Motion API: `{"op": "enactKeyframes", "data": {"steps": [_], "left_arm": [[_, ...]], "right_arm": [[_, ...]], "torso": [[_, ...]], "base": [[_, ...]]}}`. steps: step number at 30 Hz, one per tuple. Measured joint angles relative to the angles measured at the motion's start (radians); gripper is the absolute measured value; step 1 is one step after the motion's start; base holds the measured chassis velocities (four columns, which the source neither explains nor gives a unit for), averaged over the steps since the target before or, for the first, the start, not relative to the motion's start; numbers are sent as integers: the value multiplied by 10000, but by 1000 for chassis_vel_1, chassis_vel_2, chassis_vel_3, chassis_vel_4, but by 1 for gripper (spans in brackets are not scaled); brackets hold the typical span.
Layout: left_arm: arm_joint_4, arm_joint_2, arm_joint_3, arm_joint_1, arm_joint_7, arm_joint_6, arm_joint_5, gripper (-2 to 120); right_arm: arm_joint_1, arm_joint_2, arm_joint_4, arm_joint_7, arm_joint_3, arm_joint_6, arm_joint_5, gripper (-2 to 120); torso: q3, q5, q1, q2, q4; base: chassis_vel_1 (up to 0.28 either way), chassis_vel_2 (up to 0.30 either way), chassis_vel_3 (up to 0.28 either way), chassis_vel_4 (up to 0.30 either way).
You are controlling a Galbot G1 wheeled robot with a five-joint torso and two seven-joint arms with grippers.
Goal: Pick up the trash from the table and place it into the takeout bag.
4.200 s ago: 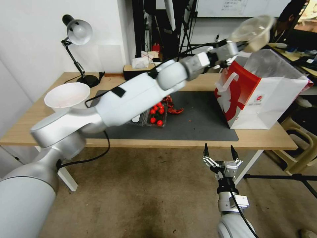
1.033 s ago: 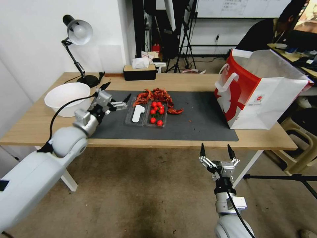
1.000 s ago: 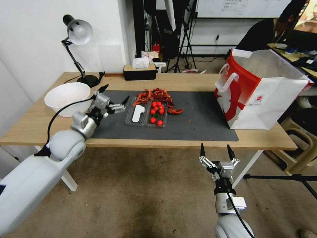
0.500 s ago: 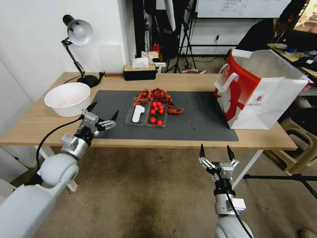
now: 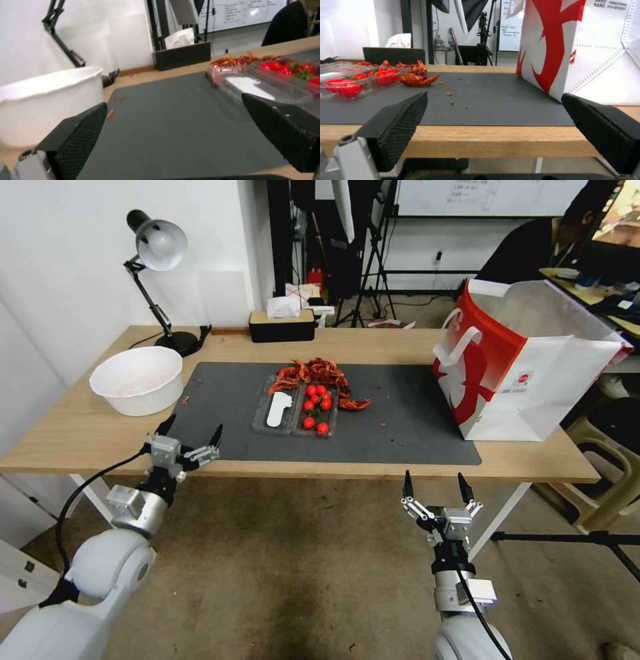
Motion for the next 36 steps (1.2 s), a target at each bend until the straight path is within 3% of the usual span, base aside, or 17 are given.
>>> {"op": "enactKeyframes", "data": {"steps": [18,36], "left_arm": [[-130,-1591,-1231,2297,170,-803,464,100],[331,-1872,-1390,2776,402,-1679,706,100]], "right_arm": [[79,-28,-164,18,-33,-1,27,100],[203,30,-376,29,-53,-1,58,100]], "torso": [[0,0,-1,0,0],[0,0,1,-1,0]], "base": [[0,0,0,0],[0,0,0,0]]}}
